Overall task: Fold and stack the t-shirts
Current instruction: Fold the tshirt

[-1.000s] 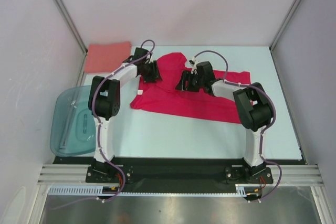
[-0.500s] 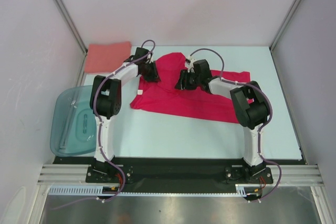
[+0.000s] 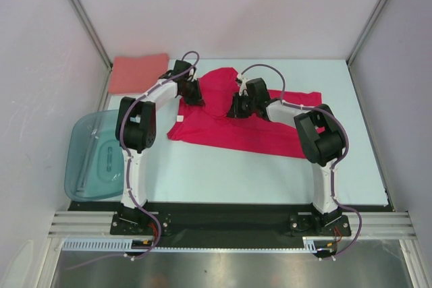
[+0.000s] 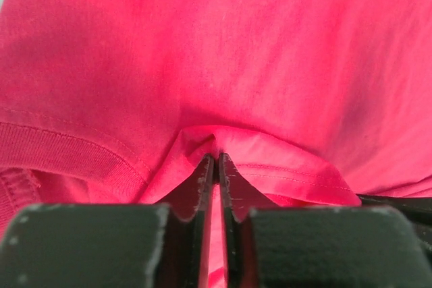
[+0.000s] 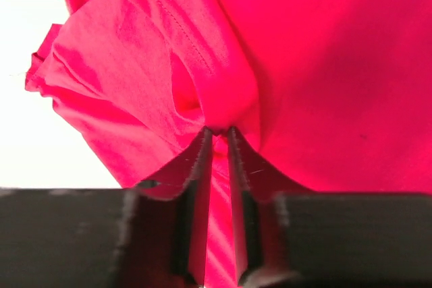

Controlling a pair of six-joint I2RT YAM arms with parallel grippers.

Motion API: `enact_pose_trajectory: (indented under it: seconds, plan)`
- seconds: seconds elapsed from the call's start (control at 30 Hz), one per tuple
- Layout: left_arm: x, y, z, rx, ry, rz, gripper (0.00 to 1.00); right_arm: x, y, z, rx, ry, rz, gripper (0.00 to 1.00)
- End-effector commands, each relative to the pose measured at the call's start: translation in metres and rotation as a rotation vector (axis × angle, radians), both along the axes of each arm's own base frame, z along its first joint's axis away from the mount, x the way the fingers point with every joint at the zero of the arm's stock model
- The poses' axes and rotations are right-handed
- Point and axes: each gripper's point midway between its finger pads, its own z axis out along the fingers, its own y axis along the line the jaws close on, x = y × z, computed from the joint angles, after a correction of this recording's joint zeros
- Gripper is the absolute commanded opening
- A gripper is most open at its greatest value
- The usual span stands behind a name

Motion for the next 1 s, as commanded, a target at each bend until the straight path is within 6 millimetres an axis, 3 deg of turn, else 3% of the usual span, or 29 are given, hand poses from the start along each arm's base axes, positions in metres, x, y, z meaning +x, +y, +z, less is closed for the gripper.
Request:
enact_pose_trajectory:
  seconds: [0.0, 0.17, 0.4, 0.67, 0.97]
  plan:
    - [0.010, -0.002, 0.046, -0.009, -0.085, -0.004, 0.09, 0.009, 0.008, 0.013, 0.007, -0.049, 0.012, 0.16]
    - [0.003, 0.011, 0.063, 0.010, -0.084, 0.017, 0.01, 0.004, 0.002, 0.023, -0.018, -0.049, 0.005, 0.06]
    - [-0.016, 0.024, 0.071, -0.001, -0.038, 0.032, 0.00, -0.011, 0.005, 0.029, -0.014, -0.036, 0.018, 0.02]
    - [-0.048, 0.033, 0.061, 0.031, 0.029, 0.008, 0.00, -0.030, 0.008, 0.034, -0.015, -0.031, 0.027, 0.02]
    - [-0.069, 0.043, 0.055, 0.054, 0.052, -0.001, 0.01, -0.051, 0.016, 0.036, -0.028, -0.020, 0.050, 0.02]
